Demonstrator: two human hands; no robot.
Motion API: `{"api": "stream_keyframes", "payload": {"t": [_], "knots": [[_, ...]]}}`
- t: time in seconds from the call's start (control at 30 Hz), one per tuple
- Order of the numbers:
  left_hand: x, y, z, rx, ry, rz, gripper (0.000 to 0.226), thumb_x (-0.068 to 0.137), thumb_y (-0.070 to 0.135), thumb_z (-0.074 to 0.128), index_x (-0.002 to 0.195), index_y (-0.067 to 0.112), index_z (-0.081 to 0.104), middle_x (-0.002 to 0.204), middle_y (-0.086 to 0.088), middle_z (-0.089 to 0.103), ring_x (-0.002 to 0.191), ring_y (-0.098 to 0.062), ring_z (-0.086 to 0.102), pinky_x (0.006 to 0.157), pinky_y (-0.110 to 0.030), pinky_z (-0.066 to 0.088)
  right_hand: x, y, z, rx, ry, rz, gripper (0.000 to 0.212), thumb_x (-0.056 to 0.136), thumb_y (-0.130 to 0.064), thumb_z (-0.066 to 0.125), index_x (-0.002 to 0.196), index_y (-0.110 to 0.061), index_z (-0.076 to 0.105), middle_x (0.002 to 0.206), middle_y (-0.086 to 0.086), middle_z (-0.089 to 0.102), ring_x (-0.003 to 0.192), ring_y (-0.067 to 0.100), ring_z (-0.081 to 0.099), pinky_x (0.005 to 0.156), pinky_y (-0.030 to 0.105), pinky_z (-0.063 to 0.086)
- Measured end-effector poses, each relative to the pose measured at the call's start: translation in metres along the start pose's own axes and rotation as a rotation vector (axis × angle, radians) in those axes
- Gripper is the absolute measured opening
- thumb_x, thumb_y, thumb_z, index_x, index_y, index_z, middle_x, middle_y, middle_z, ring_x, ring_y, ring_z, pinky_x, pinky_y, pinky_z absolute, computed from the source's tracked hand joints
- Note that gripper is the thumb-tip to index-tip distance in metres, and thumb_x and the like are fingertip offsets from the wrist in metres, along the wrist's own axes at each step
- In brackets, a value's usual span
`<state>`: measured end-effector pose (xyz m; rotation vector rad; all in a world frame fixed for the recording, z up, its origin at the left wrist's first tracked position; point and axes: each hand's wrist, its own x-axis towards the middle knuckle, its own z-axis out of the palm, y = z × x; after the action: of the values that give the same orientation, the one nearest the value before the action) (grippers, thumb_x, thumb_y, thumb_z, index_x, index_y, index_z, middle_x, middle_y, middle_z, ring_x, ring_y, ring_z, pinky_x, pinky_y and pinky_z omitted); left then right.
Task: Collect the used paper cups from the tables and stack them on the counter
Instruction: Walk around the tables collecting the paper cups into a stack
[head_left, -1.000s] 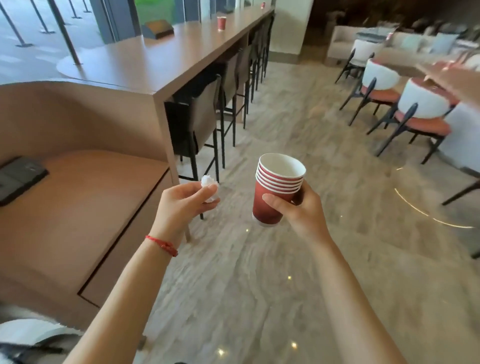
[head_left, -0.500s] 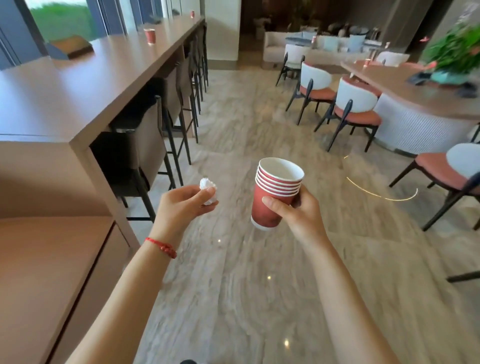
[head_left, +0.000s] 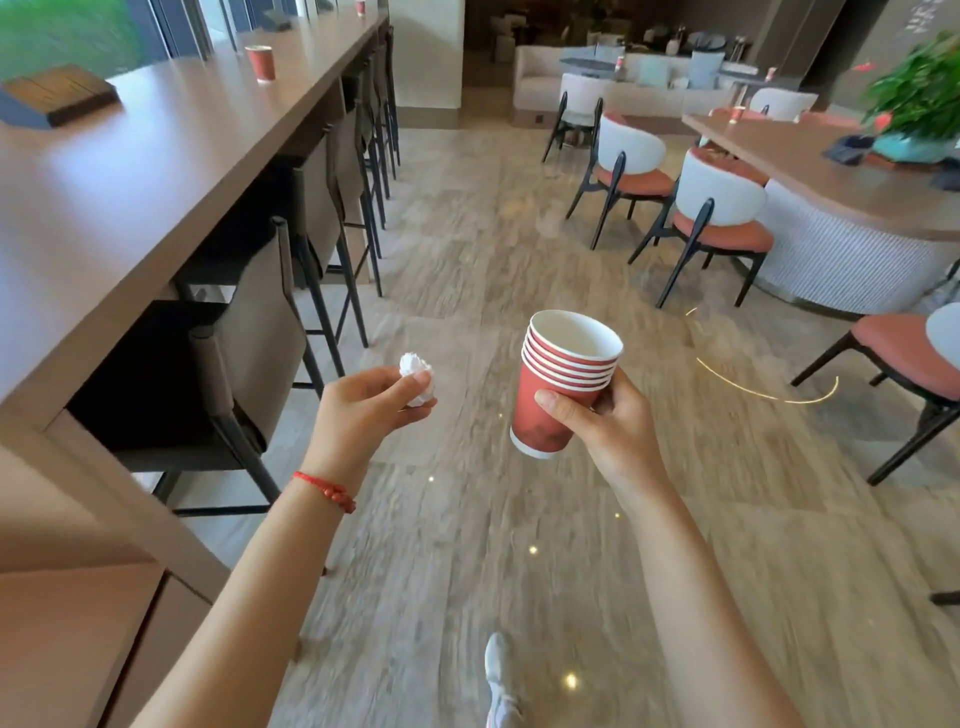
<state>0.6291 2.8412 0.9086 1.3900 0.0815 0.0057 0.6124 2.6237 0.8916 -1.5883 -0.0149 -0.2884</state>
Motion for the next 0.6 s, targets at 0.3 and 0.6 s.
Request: {"api": "stream_keyframes", "payload": {"t": [0.3, 0.6], "knots": [[0.184, -0.014, 0.069, 0.005, 0.041, -0.021, 0.008, 0.081, 0.015, 0.067, 0.077, 0.009, 0.069, 0.081, -0.008, 0.070, 0.072, -0.015, 0.071, 0.062, -0.018, 0.055, 0.195, 0.045, -0.021, 0.001, -0.024, 0.008, 0.046, 0.057, -0.026, 0.080, 0.099, -0.024, 0.062, 0.089, -0.014, 0.072, 0.087, 0.000, 0.067, 0.069, 0.013, 0.050], [0.346, 0.011, 0.105, 0.004, 0.067, -0.035, 0.016, 0.081, 0.016, 0.065, 0.086, 0.001, 0.068, 0.090, -0.014, 0.068, 0.073, -0.014, 0.070, 0.065, -0.019, 0.055, 0.377, 0.055, -0.016, 0.003, -0.071, 0.016, 0.043, 0.061, -0.020, 0.080, 0.100, -0.023, 0.062, 0.091, -0.012, 0.072, 0.088, 0.000, 0.067, 0.071, 0.013, 0.050]]}}
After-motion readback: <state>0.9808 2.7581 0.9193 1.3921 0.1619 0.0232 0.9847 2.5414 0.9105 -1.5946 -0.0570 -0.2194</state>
